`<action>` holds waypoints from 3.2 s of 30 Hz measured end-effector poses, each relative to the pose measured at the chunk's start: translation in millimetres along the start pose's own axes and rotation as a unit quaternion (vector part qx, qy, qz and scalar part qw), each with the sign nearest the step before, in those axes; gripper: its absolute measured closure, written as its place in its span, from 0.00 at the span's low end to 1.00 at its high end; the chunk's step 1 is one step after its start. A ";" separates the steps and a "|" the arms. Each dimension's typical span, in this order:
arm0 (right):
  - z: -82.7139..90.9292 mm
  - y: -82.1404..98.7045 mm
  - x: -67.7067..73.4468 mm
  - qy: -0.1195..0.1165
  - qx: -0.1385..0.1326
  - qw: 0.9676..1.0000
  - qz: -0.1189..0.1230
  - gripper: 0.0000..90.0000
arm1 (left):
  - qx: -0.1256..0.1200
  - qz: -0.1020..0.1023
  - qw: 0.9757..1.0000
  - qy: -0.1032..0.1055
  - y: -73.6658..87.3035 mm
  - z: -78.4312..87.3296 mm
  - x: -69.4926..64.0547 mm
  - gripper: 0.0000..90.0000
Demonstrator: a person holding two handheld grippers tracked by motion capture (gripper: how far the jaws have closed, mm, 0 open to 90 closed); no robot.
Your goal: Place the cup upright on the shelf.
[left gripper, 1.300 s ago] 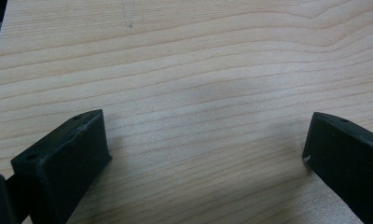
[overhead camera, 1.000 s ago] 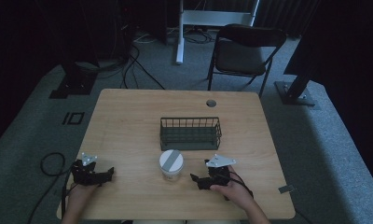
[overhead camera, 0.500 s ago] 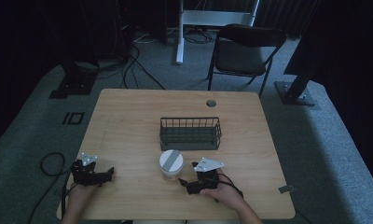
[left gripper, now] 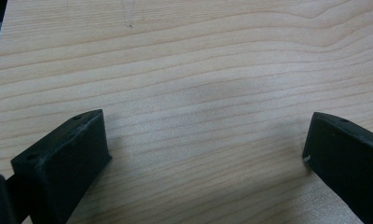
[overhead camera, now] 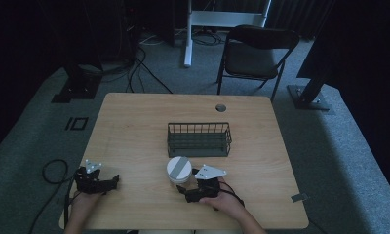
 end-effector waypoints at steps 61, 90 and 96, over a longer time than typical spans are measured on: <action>16.8 -77.0 -17.0 0.051 -0.079 0.995 0.024 0.20 | 0.000 0.001 1.000 0.000 -0.1 0.0 -0.1 0.00; 43.7 -123.2 -97.7 0.217 -0.120 0.969 -0.020 0.20 | 0.000 0.000 1.000 0.000 0.0 0.0 0.0 0.00; 40.1 -114.5 -117.1 0.228 -0.108 0.967 -0.044 0.20 | 0.000 0.000 1.000 0.000 0.0 0.0 0.0 0.00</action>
Point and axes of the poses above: each handheld gripper's, and its own axes: z roughly backward along the jaws, y roughly out of its underside, x roughly to its left, the point moved 4 cm from there along -z, roughly forward along the jaws, and after that the axes turned 3 degrees about x, right-handed, at the moved point
